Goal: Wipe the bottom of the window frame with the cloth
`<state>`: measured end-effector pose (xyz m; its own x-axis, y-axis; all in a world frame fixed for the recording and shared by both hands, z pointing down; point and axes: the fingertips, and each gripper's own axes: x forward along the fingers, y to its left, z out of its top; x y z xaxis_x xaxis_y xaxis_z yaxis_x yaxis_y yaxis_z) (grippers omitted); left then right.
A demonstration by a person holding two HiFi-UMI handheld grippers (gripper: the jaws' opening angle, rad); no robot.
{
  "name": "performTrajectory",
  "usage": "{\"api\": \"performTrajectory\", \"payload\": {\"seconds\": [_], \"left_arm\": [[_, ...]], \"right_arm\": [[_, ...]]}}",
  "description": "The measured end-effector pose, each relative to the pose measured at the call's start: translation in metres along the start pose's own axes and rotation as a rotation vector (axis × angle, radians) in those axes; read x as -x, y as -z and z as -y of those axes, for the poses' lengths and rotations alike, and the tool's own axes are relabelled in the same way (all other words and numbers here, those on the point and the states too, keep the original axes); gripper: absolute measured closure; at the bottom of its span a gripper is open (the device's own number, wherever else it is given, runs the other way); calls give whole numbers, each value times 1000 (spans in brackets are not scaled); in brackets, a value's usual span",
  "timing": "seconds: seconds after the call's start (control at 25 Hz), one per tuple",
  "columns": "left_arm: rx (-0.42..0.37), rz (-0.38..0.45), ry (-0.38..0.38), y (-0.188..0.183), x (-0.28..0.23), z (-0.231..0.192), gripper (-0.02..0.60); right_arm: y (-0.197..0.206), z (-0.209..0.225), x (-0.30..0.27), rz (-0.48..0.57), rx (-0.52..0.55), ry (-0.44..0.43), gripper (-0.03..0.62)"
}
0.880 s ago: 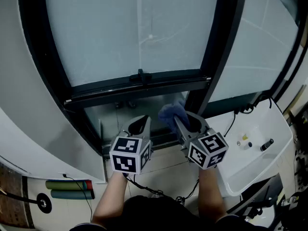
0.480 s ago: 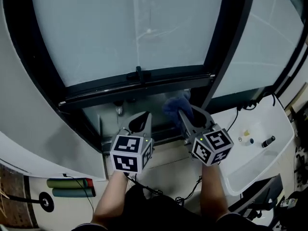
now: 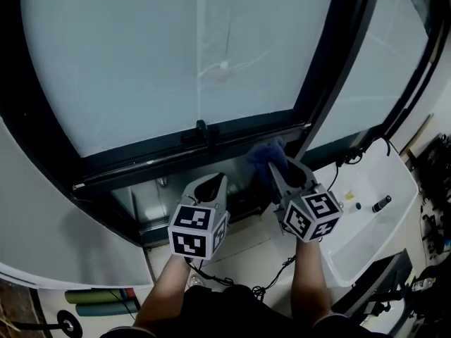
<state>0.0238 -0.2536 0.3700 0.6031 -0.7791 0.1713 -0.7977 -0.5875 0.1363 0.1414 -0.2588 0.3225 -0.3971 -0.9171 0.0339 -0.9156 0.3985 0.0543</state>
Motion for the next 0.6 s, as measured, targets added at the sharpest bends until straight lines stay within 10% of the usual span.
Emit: {"api": "performTrajectory", "payload": {"seconds": [0.6], "left_arm": [[-20, -35, 129, -3, -94, 30, 575]], "right_arm": [[8, 113, -34, 12, 7, 181, 491]]}}
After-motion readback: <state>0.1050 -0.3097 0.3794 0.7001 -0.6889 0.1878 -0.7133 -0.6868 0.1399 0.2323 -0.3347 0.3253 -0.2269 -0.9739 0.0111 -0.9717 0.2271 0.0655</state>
